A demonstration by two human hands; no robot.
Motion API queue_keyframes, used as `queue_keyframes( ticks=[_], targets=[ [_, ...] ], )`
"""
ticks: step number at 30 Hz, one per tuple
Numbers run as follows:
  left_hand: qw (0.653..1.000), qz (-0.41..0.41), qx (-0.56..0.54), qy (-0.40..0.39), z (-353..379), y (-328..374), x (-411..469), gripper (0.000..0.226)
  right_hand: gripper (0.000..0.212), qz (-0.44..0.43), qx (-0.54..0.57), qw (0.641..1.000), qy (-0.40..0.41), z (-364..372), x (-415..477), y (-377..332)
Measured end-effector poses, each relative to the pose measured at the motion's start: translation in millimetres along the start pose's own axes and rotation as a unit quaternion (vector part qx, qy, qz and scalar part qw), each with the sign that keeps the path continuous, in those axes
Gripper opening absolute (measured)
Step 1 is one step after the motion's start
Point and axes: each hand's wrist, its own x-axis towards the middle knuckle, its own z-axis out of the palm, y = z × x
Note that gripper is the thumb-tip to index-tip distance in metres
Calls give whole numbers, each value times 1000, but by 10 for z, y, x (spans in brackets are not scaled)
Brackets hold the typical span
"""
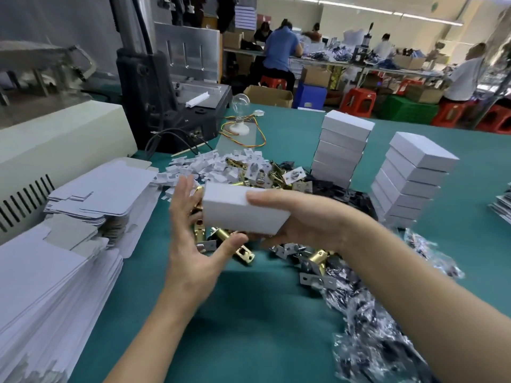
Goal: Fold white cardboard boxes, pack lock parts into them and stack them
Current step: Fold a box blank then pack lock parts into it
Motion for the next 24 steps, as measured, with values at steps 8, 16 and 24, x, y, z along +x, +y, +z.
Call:
queue_keyframes(
  ticks=[8, 16, 24],
  targets=[
    [1000, -10, -14, -5, 70, 32, -104, 57, 65, -31, 270, 929, 251, 498, 9, 349],
    [1000, 14, -10, -2, 103, 12, -131, 72, 62, -47, 286, 899, 328, 647, 31, 191],
    [975, -158, -120, 97, 82, -101, -9, 72, 44, -87, 70, 970, 217, 641, 53, 165]
  ],
)
